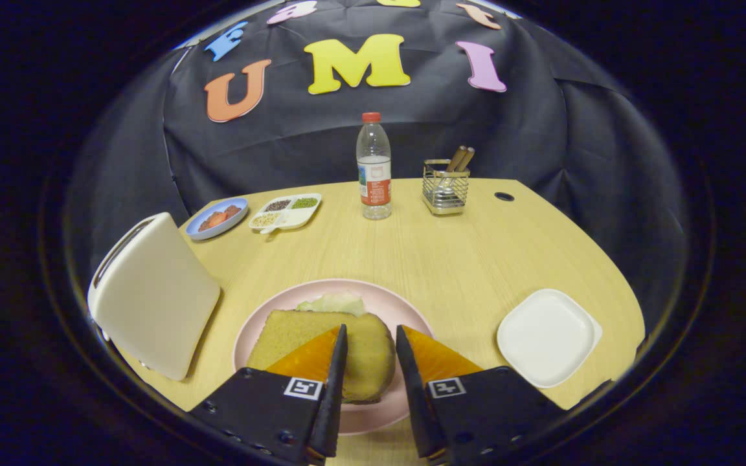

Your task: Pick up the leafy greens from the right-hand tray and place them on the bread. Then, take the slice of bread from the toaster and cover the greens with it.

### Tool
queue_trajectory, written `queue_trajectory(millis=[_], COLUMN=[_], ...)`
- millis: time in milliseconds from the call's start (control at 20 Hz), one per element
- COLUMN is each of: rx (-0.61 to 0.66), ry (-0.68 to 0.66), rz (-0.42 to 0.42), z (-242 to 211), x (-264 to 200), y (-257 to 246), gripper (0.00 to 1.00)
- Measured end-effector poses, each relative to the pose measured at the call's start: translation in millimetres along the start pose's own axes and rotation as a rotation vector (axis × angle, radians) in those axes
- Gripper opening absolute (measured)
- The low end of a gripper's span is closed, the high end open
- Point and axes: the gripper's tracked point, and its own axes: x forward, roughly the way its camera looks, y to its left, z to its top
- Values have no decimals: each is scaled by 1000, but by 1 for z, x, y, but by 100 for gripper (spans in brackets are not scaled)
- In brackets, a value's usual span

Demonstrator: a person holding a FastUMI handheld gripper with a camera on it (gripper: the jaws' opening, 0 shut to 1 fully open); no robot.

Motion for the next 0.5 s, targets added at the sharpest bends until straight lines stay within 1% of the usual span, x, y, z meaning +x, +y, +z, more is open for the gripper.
queue_trajectory(millis=[100, 150, 300, 400, 500], rx=[2, 16, 37, 36, 28], ry=[-29, -48, -110, -163, -220], rz=[10, 16, 38, 36, 37], z=[3, 7, 15, 22, 29], x=[-8, -14, -45, -70, -99], y=[2, 2, 2, 0, 0], gripper=[55, 58, 81, 86, 89])
